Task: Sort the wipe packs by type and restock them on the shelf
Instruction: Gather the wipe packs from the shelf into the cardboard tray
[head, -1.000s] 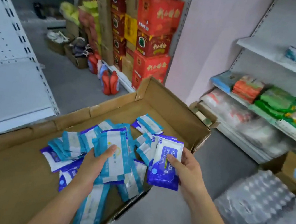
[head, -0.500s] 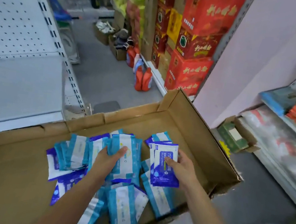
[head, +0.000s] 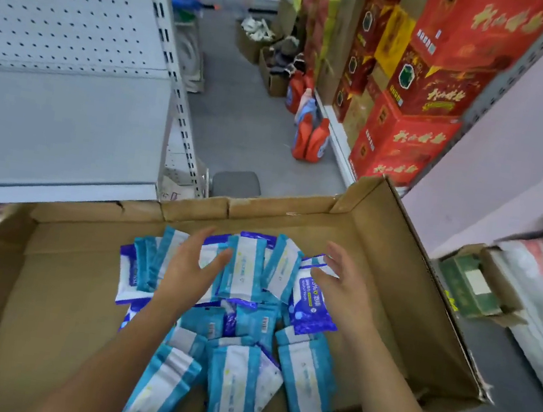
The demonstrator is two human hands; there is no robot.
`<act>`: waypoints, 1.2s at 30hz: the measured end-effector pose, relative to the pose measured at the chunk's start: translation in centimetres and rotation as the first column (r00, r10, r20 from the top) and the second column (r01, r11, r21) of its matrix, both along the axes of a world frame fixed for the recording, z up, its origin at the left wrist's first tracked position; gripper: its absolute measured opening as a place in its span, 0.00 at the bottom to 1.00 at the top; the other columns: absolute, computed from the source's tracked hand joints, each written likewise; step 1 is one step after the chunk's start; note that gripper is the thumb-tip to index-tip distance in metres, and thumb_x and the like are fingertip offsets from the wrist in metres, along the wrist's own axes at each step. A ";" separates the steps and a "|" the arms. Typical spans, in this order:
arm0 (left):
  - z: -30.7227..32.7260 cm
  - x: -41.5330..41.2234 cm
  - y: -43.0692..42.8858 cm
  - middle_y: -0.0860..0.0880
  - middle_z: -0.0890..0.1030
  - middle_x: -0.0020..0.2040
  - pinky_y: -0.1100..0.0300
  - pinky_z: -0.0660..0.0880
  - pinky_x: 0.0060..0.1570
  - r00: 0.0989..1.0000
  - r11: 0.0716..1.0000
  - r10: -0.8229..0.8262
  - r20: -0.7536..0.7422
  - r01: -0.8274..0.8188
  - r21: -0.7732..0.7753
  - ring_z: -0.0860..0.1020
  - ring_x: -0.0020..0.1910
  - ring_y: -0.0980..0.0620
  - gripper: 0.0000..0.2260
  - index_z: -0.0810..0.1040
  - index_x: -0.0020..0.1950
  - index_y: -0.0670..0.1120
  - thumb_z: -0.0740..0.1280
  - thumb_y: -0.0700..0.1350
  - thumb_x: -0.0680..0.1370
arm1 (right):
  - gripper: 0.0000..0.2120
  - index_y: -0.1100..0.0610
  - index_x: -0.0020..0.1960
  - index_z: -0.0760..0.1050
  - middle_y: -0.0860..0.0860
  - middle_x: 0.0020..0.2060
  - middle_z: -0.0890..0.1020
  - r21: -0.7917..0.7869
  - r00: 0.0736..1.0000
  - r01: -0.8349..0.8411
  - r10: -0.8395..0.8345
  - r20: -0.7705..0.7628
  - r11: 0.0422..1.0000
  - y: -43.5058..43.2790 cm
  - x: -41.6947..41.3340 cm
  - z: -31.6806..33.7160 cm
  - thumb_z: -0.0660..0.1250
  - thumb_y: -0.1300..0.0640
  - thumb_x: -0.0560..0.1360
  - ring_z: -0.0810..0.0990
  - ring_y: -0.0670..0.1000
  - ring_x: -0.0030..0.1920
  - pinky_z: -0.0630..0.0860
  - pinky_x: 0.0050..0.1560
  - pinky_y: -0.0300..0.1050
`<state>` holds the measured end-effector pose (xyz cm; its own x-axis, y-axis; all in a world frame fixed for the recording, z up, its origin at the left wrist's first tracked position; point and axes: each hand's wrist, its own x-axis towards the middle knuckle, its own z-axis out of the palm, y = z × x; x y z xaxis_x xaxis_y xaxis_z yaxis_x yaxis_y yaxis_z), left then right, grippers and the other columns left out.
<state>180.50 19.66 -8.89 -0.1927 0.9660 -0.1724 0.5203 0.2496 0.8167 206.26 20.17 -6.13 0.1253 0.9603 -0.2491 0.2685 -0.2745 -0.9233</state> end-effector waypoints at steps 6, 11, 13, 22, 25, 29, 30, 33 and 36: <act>3.5 -4.2 -7.0 0.60 0.73 0.69 0.66 0.65 0.65 0.991 0.992 0.104 0.088 -0.110 0.062 0.70 0.67 0.67 0.24 0.70 0.73 0.58 0.70 0.57 0.78 | 0.25 0.39 0.66 0.70 0.39 0.67 0.74 0.117 0.897 -0.380 0.396 -0.196 0.918 -2.1 -6.6 1.4 0.68 0.64 0.79 0.72 0.37 0.68 0.69 0.70 0.44; 5.4 -9.3 -15.5 0.63 0.74 0.65 0.76 0.64 0.59 0.951 0.941 0.308 0.017 -0.307 0.140 0.71 0.61 0.70 0.21 0.72 0.71 0.56 0.70 0.47 0.79 | 0.24 0.43 0.69 0.69 0.41 0.68 0.75 0.145 0.753 -0.564 0.579 -0.312 0.813 -6.0 -13.6 2.5 0.67 0.64 0.79 0.72 0.39 0.69 0.70 0.68 0.40; 6.1 -11.3 -18.7 0.61 0.72 0.69 0.66 0.66 0.65 0.926 0.918 0.377 0.002 -0.374 0.128 0.69 0.67 0.63 0.24 0.70 0.73 0.57 0.70 0.51 0.78 | 0.24 0.46 0.70 0.69 0.42 0.68 0.75 0.143 0.707 -0.617 0.624 -0.333 0.774 -8.0 -16.7 3.1 0.66 0.65 0.79 0.72 0.40 0.69 0.72 0.64 0.35; 6.2 -23.5 -32.3 0.62 0.69 0.73 0.59 0.63 0.71 0.804 0.781 0.584 0.114 -0.594 0.192 0.67 0.72 0.61 0.31 0.66 0.75 0.61 0.64 0.67 0.73 | 0.25 0.42 0.71 0.69 0.38 0.66 0.77 0.165 0.504 -0.819 0.826 -0.252 0.550 -16.3 -33.4 4.9 0.68 0.60 0.78 0.74 0.38 0.67 0.71 0.69 0.44; 5.3 -30.0 -37.5 0.63 0.70 0.73 0.57 0.63 0.72 0.762 0.735 0.631 0.147 -0.647 0.204 0.67 0.73 0.62 0.30 0.66 0.75 0.61 0.65 0.65 0.74 | 0.25 0.48 0.72 0.69 0.41 0.65 0.77 0.163 0.442 -0.853 0.853 -0.276 0.495 -20.1 -41.1 5.1 0.67 0.63 0.79 0.76 0.35 0.63 0.76 0.61 0.35; 4.4 -38.9 -44.7 0.64 0.71 0.72 0.58 0.64 0.71 0.698 0.679 0.683 0.214 -0.715 0.165 0.67 0.72 0.62 0.31 0.68 0.74 0.61 0.65 0.64 0.72 | 0.25 0.45 0.70 0.70 0.44 0.66 0.77 0.130 0.393 -0.895 0.893 -0.221 0.426 -26.0 -51.7 4.4 0.69 0.58 0.76 0.76 0.41 0.66 0.73 0.70 0.51; 4.2 -40.7 -46.3 0.65 0.71 0.72 0.59 0.64 0.71 0.681 0.665 0.695 0.229 -0.731 0.155 0.66 0.72 0.62 0.31 0.68 0.74 0.60 0.65 0.65 0.72 | 0.25 0.45 0.70 0.70 0.44 0.66 0.78 0.126 0.382 -0.902 0.899 -0.216 0.413 -27.4 -54.0 4.4 0.69 0.57 0.75 0.76 0.44 0.67 0.72 0.70 0.55; 3.8 -46.4 -49.9 0.65 0.71 0.72 0.60 0.63 0.69 0.651 0.639 0.718 0.246 -0.757 0.140 0.66 0.73 0.62 0.32 0.68 0.74 0.61 0.64 0.67 0.71 | 0.25 0.45 0.69 0.71 0.45 0.66 0.78 0.115 0.376 -0.907 0.902 -0.213 0.406 -30.7 -60.5 4.5 0.69 0.58 0.74 0.76 0.44 0.67 0.72 0.70 0.58; 3.1 -52.6 -52.2 0.65 0.71 0.71 0.63 0.63 0.67 0.616 0.604 0.742 0.266 -0.786 0.134 0.67 0.72 0.62 0.32 0.68 0.74 0.60 0.64 0.67 0.71 | 0.24 0.47 0.71 0.70 0.45 0.66 0.78 0.098 0.346 -0.924 0.916 -0.205 0.371 -33.2 -67.1 4.2 0.68 0.62 0.77 0.76 0.41 0.66 0.71 0.71 0.55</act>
<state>127.94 -32.55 -5.80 -0.8669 0.4910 -0.0867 0.0739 0.2984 0.9516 139.16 -13.03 -1.95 -0.8848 0.4321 -0.1745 0.1938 0.0007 -0.9810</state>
